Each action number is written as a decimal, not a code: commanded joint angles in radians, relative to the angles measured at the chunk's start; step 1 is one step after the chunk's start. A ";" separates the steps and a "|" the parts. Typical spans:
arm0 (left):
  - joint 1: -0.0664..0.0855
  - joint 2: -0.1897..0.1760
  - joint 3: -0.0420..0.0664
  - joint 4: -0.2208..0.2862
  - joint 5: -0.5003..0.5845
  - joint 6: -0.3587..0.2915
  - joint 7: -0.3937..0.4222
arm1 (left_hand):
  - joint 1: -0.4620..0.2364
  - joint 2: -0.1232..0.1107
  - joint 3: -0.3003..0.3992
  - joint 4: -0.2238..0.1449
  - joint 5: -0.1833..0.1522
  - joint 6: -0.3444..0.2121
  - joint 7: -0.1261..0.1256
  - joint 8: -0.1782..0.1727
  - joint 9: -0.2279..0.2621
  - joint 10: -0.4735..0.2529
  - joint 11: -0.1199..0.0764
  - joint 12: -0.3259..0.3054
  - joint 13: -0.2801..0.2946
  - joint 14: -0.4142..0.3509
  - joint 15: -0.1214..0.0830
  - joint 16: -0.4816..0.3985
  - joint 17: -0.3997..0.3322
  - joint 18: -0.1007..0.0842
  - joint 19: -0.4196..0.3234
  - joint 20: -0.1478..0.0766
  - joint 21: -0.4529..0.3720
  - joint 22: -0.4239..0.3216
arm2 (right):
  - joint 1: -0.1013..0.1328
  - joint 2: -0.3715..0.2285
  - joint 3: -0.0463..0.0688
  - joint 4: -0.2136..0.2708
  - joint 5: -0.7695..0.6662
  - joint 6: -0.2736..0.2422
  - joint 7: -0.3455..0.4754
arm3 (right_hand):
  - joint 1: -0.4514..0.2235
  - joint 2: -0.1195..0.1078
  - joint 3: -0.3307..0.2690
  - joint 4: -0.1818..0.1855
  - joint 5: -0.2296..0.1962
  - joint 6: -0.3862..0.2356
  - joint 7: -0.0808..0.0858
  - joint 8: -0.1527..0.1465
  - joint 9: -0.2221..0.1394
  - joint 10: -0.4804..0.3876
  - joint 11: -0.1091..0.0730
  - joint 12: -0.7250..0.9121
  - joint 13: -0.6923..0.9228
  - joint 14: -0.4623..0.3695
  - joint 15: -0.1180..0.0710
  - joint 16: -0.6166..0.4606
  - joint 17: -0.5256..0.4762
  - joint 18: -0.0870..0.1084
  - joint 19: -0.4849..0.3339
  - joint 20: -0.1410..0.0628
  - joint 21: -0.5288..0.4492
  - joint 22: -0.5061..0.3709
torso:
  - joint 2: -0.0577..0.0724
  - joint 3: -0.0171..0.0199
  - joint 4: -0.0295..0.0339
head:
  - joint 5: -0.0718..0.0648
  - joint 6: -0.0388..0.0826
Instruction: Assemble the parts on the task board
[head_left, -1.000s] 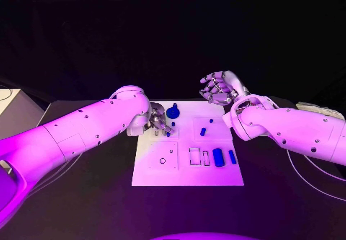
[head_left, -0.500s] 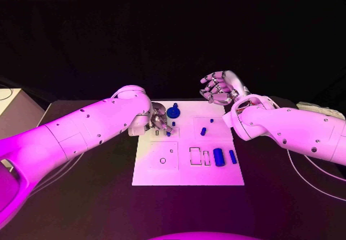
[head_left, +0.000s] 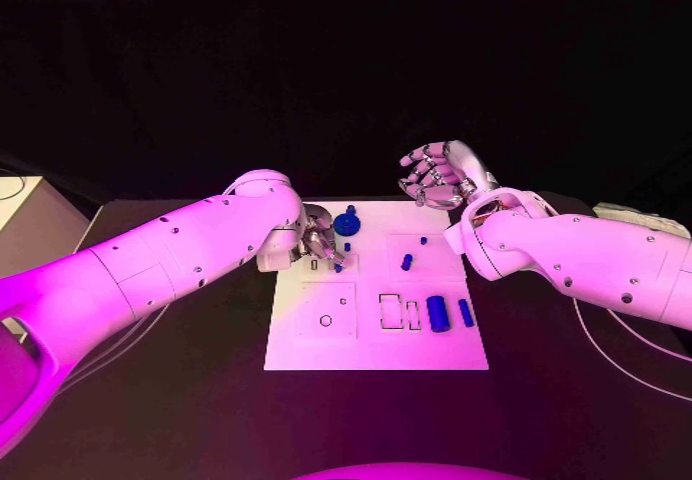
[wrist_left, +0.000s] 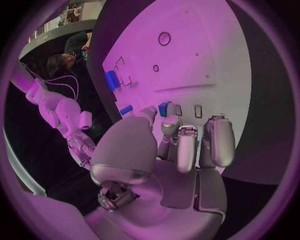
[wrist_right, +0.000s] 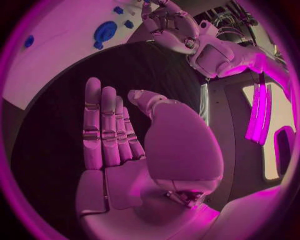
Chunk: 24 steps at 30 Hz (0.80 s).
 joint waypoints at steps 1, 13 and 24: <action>0.001 0.003 0.000 -0.003 0.012 0.004 0.007 | 0.004 -0.011 0.018 0.000 0.002 0.001 -0.004 0.005 0.005 0.000 -0.007 -0.005 0.002 0.092 -0.008 -0.003 0.229 -0.015 -0.002 -0.008 -0.005 -0.001 | 0.001 0.001 0.000 0.000 -0.006 0.009 -0.001 | 0.008 0.000 -0.005 0.002 0.002 -0.002 0.003 0.003 -0.001 0.008 0.001 -0.004 -0.001 0.006 0.003 -0.006 0.001 0.010 0.007 0.003 -0.003 -0.001 | 0.000 0.0000 -0.0001 | 0.000 -0.001; 0.000 0.008 -0.012 -0.016 0.024 0.018 0.005 | 0.016 -0.085 0.287 -0.015 0.001 -0.011 -0.010 0.041 0.069 0.011 -0.014 -0.016 0.020 0.094 -0.014 -0.002 0.234 -0.015 -0.001 -0.014 -0.005 0.000 | 0.001 0.000 0.000 0.001 -0.006 0.014 -0.002 | 0.006 0.001 -0.007 0.003 0.005 -0.001 0.003 0.004 -0.002 0.009 0.001 -0.004 -0.003 0.009 0.003 -0.008 0.002 0.010 0.009 0.003 -0.004 -0.003 | 0.001 -0.0002 -0.0006 | -0.001 -0.005; 0.000 0.012 -0.027 -0.030 0.050 0.036 0.003 | 0.002 -0.100 0.343 -0.024 0.005 -0.016 -0.009 0.048 0.084 0.014 -0.013 -0.018 0.025 0.094 -0.013 -0.002 0.234 -0.016 0.000 -0.013 -0.004 0.001 | 0.001 0.000 0.000 0.003 -0.006 0.017 -0.003 | 0.004 0.001 -0.007 0.004 0.006 0.000 0.003 0.004 -0.002 0.010 0.000 -0.004 -0.004 0.010 0.003 -0.009 0.003 0.010 0.010 0.003 -0.005 -0.004 | 0.000 0.0002 -0.0004 | -0.002 -0.010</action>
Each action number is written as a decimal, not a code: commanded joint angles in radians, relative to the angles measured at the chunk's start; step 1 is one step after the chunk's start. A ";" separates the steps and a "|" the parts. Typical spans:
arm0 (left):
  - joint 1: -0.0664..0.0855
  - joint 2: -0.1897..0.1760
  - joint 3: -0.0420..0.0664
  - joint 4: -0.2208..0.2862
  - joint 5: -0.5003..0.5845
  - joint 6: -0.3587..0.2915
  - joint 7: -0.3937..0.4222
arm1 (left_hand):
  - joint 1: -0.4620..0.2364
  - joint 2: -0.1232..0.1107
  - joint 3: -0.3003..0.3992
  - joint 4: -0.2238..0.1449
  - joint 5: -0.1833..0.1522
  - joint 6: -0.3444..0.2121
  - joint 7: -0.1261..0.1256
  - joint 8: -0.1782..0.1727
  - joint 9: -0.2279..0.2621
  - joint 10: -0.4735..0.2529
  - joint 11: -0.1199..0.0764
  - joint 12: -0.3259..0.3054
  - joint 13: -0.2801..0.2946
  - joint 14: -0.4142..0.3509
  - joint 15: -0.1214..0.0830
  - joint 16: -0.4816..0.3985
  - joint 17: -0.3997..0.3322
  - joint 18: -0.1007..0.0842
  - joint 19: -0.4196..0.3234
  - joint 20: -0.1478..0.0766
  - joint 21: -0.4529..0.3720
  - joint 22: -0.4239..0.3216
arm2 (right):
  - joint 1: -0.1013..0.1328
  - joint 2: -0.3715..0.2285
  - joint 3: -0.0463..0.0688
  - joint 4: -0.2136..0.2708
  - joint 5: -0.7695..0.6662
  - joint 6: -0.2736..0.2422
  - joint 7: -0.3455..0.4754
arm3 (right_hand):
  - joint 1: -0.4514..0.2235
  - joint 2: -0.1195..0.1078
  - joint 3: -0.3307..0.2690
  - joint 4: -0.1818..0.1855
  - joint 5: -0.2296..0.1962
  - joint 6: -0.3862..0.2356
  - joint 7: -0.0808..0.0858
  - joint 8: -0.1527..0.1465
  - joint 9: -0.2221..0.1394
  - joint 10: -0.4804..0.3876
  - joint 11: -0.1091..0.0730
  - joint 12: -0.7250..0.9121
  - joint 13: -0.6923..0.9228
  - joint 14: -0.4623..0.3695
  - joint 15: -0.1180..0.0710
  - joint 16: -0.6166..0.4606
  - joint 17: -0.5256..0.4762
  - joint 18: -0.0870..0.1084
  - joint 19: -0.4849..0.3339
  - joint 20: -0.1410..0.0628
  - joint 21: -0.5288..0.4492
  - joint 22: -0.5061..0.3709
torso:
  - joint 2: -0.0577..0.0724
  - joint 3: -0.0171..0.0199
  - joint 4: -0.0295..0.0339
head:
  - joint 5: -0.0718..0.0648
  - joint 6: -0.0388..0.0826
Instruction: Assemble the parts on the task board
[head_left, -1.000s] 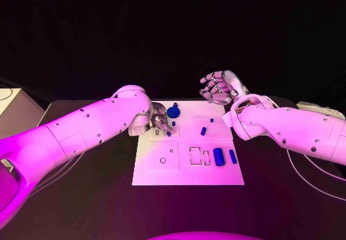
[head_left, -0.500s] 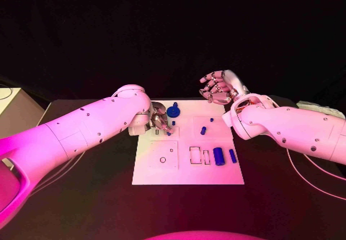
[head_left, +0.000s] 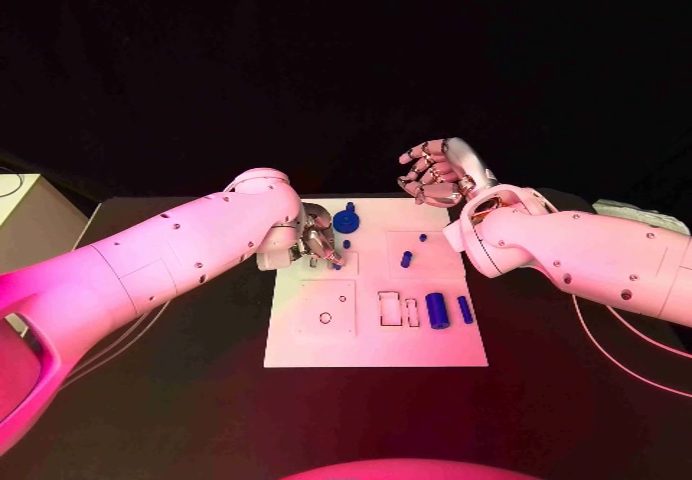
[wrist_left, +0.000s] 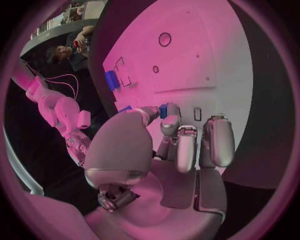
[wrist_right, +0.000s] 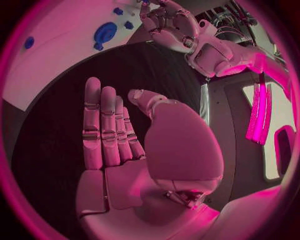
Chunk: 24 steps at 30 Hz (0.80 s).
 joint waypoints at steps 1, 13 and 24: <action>-0.006 0.003 -0.006 -0.007 0.025 0.034 -0.002 | -0.003 -0.007 0.011 -0.001 0.009 -0.007 0.000 0.004 0.003 0.003 -0.002 -0.006 0.002 0.094 -0.006 -0.002 0.234 -0.015 -0.001 -0.006 -0.005 0.000 | 0.001 0.000 0.001 0.002 -0.005 0.011 0.001 | 0.004 0.001 -0.005 0.001 0.006 -0.001 0.005 0.004 -0.001 0.009 -0.001 -0.004 -0.001 0.006 -0.001 -0.005 0.001 0.010 0.006 -0.001 -0.005 -0.001 | -0.001 0.0003 0.0001 | 0.000 -0.002; -0.006 -0.004 -0.007 -0.003 0.096 0.010 0.001 | -0.044 -0.037 0.166 -0.078 0.048 0.002 -0.007 0.030 0.048 0.024 -0.009 -0.010 0.019 0.098 -0.012 0.003 0.245 -0.017 0.003 -0.009 -0.001 0.005 | 0.001 -0.002 0.001 0.001 -0.005 0.013 -0.002 | 0.001 0.002 -0.006 0.003 0.007 0.000 0.004 0.005 -0.001 0.010 -0.001 -0.004 -0.003 0.008 -0.001 -0.006 0.002 0.010 0.008 -0.001 -0.006 -0.003 | 0.000 0.0001 0.0009 | 0.002 -0.001; -0.005 -0.012 -0.006 0.006 0.114 -0.005 0.001 | -0.087 -0.050 0.234 -0.131 0.109 0.012 -0.013 0.049 0.090 0.041 -0.016 -0.015 0.029 0.100 -0.018 0.006 0.251 -0.018 0.008 -0.015 0.004 0.011 | 0.001 -0.004 0.001 -0.001 -0.005 0.013 -0.004 | 0.000 0.002 -0.007 0.005 0.007 0.000 0.004 0.005 -0.002 0.010 -0.001 -0.004 -0.004 0.009 0.000 -0.007 0.003 0.010 0.008 0.000 -0.007 -0.004 | -0.001 0.0001 0.0002 | 0.003 -0.003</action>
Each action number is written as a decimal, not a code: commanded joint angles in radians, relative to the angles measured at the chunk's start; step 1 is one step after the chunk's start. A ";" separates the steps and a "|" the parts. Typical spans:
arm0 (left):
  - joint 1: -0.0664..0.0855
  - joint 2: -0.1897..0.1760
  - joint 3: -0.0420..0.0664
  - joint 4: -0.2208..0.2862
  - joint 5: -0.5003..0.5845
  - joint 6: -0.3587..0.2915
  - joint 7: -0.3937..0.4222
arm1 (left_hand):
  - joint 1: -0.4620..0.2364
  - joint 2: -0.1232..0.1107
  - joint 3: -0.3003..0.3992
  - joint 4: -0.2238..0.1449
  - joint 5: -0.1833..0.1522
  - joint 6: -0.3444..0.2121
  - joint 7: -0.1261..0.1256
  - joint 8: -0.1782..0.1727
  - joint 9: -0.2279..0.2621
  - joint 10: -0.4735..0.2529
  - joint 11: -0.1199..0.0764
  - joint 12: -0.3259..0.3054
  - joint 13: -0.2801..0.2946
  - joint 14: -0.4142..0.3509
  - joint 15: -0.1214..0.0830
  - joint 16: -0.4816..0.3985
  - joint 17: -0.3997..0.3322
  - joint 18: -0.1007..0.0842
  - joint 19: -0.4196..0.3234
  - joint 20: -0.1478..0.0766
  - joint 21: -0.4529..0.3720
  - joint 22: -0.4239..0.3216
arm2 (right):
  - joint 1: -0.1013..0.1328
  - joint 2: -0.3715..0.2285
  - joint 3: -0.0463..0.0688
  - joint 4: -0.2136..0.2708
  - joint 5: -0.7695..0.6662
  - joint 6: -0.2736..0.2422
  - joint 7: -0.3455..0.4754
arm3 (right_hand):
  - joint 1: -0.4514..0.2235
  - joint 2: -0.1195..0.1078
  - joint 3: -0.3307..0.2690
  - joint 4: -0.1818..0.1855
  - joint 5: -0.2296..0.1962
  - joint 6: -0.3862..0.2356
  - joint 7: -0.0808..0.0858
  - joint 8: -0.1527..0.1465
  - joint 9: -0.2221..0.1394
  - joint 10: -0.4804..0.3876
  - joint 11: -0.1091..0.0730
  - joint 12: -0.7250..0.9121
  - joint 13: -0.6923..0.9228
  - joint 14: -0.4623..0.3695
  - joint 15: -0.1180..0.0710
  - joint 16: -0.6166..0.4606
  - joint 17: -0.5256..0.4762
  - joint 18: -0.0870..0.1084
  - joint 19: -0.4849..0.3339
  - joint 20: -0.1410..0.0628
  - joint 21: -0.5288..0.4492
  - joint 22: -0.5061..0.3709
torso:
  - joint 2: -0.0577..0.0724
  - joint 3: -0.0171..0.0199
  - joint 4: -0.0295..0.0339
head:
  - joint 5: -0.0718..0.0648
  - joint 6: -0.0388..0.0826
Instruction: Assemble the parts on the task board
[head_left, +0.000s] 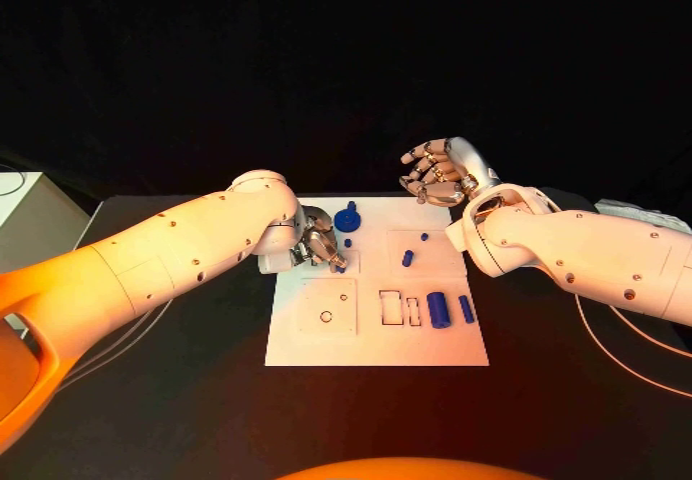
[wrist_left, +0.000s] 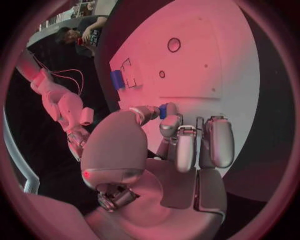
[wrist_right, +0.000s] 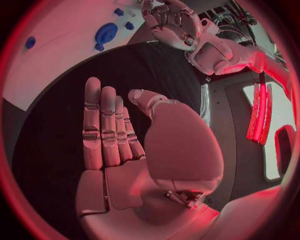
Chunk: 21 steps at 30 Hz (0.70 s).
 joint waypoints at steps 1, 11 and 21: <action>0.000 -0.002 0.000 0.003 0.022 -0.003 0.002 | -0.016 -0.005 0.114 -0.110 0.011 0.002 -0.004 0.006 0.006 0.010 0.002 -0.007 0.002 0.103 -0.007 0.006 0.251 -0.019 0.002 -0.008 0.004 0.003 | 0.001 -0.001 0.001 0.000 -0.005 0.008 0.000 | 0.000 0.002 -0.004 0.002 0.003 0.000 0.004 0.005 -0.001 0.006 0.002 -0.004 -0.002 0.009 0.000 -0.003 0.001 0.010 0.008 0.000 -0.007 -0.001 | 0.000 -0.0002 0.0000 | 0.000 0.000; 0.006 -0.018 0.001 0.009 0.014 0.002 -0.001 | -0.037 -0.014 0.116 -0.117 0.028 0.005 -0.006 0.011 0.019 0.013 0.000 -0.008 0.004 0.104 -0.008 0.006 0.252 -0.018 0.002 -0.009 0.004 0.003 | 0.001 -0.002 0.001 -0.002 -0.005 0.009 0.000 | 0.000 0.002 -0.004 0.002 0.003 0.000 0.004 0.005 -0.001 0.006 0.002 -0.004 -0.002 0.009 0.000 -0.003 0.001 0.010 0.008 0.000 -0.007 -0.001 | -0.002 -0.0003 0.0013 | 0.001 0.003; 0.013 -0.028 0.002 0.023 -0.047 -0.016 0.000 | -0.043 -0.018 0.115 -0.120 0.031 0.007 -0.008 0.014 0.024 0.015 -0.002 -0.007 0.007 0.104 -0.009 0.006 0.252 -0.019 0.003 -0.010 0.005 0.003 | 0.001 -0.002 0.001 -0.003 -0.005 0.009 -0.001 | 0.000 0.002 -0.004 0.002 0.003 0.000 0.004 0.005 -0.001 0.006 0.002 -0.004 -0.002 0.009 0.000 -0.003 0.001 0.010 0.008 0.000 -0.007 -0.001 | 0.000 -0.0014 0.0002 | 0.004 0.004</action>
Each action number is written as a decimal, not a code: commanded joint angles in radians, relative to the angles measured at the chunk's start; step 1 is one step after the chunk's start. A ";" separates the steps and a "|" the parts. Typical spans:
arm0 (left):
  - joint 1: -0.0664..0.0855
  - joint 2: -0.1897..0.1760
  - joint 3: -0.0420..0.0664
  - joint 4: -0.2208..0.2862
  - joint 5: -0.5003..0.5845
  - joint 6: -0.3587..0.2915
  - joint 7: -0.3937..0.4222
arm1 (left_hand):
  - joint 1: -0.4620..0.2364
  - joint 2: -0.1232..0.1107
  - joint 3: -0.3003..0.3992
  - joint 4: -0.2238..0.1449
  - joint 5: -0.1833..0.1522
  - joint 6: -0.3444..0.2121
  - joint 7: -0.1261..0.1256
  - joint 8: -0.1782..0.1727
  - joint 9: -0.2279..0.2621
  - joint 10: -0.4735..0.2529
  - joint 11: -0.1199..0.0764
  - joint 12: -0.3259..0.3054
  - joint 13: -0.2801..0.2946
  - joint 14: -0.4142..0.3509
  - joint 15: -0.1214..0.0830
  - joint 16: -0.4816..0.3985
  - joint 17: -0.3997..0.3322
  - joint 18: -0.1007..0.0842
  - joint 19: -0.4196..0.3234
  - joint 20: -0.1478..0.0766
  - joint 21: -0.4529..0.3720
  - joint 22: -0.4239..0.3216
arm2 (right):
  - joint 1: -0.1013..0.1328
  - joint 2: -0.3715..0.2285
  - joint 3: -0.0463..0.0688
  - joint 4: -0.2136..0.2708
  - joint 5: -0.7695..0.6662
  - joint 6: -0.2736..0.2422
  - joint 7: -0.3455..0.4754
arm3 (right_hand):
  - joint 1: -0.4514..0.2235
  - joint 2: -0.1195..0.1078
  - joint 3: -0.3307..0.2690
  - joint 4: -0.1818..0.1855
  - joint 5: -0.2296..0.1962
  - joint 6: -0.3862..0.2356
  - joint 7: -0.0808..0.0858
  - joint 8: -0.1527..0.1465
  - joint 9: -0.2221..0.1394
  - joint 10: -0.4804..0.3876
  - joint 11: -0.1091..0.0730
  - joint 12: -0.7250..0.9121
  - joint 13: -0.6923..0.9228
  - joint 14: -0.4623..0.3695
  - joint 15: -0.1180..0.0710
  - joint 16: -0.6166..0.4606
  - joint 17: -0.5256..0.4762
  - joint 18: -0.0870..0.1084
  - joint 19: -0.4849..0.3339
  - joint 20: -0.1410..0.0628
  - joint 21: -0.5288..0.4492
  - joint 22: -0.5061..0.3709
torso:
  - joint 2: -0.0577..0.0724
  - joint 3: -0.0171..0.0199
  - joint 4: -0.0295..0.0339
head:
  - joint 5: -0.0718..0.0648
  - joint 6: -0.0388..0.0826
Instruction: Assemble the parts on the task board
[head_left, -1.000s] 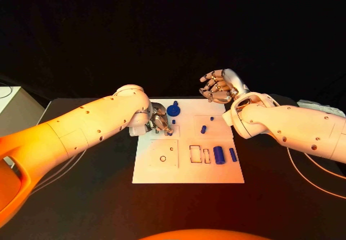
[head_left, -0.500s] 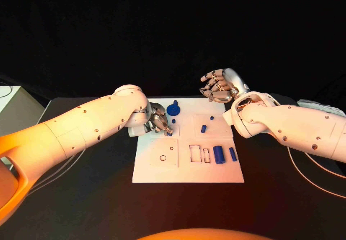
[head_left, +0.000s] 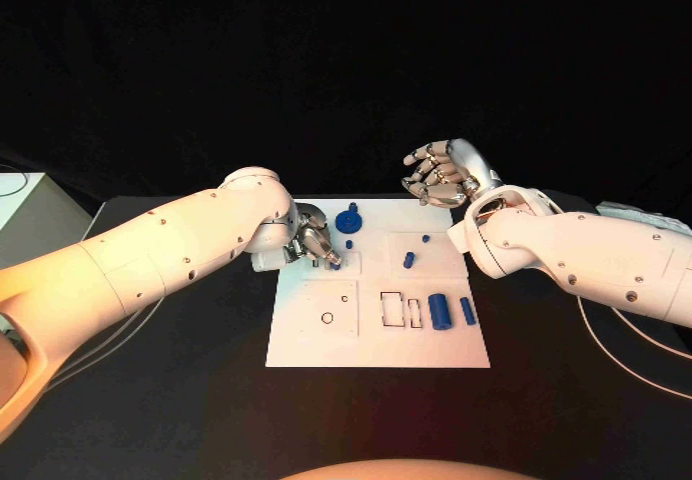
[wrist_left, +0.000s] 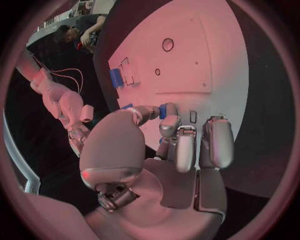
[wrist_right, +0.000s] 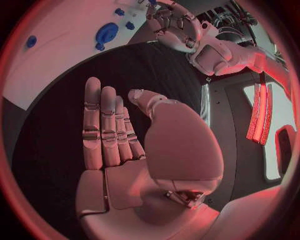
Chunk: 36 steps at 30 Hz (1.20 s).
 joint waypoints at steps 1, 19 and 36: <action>0.002 0.000 0.001 0.006 -0.042 -0.016 0.002 | -0.008 0.000 0.074 -0.079 0.004 0.003 -0.004 0.003 0.002 0.007 0.000 -0.003 0.003 0.100 -0.006 0.006 0.253 -0.019 -0.001 -0.006 0.005 0.001 | 0.001 0.000 0.001 -0.001 -0.005 0.008 0.001 | 0.000 0.002 -0.004 0.002 0.003 0.000 0.005 0.005 -0.001 0.005 0.001 -0.004 -0.001 0.009 0.000 -0.003 0.002 0.010 0.008 0.000 -0.007 -0.001 | 0.001 -0.0006 -0.0009 | 0.001 0.001; 0.001 0.005 0.003 0.003 -0.075 -0.060 0.001 | -0.010 0.000 0.075 -0.081 0.007 0.004 -0.005 0.005 0.005 0.008 -0.001 -0.002 0.004 0.100 -0.007 0.006 0.252 -0.018 -0.002 -0.007 0.003 -0.002 | 0.001 0.000 0.001 0.000 -0.006 0.004 0.003 | 0.000 0.002 -0.005 0.002 0.005 0.000 0.004 0.005 -0.002 0.005 0.000 -0.005 -0.004 0.010 -0.001 -0.007 0.004 0.010 0.010 -0.001 -0.009 -0.004 | 0.001 0.0002 -0.0011 | 0.001 -0.002; -0.011 -0.006 0.002 0.023 -0.081 -0.121 0.003 | -0.014 0.000 0.075 -0.081 0.009 0.004 -0.006 0.005 0.007 0.010 -0.001 -0.002 0.006 0.100 -0.007 0.006 0.252 -0.018 -0.002 -0.008 0.003 -0.003 | 0.001 -0.003 0.001 0.003 -0.006 -0.014 0.018 | 0.001 0.001 -0.006 0.001 0.006 0.000 0.004 0.005 -0.002 0.004 0.000 -0.005 -0.005 0.010 -0.001 -0.008 0.004 0.010 0.010 -0.001 -0.010 -0.005 | 0.001 -0.0007 -0.0008 | 0.001 -0.009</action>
